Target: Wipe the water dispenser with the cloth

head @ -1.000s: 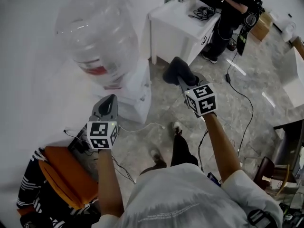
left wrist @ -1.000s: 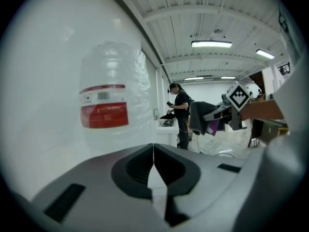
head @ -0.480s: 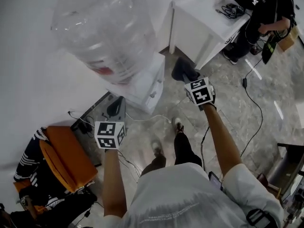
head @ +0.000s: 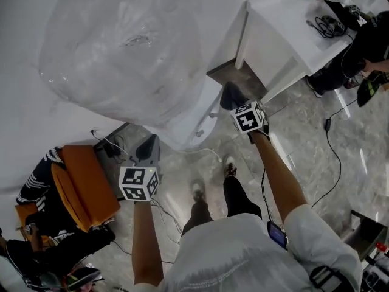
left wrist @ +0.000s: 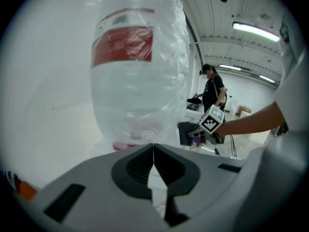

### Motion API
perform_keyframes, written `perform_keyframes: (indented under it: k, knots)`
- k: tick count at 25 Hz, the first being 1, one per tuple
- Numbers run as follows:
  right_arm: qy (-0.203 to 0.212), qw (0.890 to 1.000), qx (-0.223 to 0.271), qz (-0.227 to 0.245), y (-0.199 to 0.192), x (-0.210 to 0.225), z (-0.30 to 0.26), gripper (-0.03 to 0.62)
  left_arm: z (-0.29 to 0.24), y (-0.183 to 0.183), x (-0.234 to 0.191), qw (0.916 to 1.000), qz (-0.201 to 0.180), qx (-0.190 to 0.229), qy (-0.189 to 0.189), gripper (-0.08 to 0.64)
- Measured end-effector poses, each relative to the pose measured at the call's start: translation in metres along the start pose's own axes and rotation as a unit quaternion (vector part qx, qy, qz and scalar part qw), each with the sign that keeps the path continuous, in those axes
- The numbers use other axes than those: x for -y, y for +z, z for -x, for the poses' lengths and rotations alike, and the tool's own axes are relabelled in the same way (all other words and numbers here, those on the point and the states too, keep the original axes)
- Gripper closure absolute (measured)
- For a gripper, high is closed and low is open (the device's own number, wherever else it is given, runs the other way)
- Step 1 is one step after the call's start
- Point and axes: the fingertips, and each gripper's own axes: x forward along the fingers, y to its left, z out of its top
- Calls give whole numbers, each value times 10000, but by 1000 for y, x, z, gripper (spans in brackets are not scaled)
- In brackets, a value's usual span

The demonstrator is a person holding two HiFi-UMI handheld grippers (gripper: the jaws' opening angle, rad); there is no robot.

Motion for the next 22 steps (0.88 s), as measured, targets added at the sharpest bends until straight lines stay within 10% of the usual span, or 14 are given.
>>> perform_keyframes:
  k: [9, 22]
  knots:
    - [765, 9958, 482, 148, 19, -42, -31, 525, -25, -8, -5, 9983, 450, -138, 347, 544]
    - [692, 9932, 748, 556, 19, -107, 8, 525, 5, -47, -2, 9993, 274, -237, -72, 543]
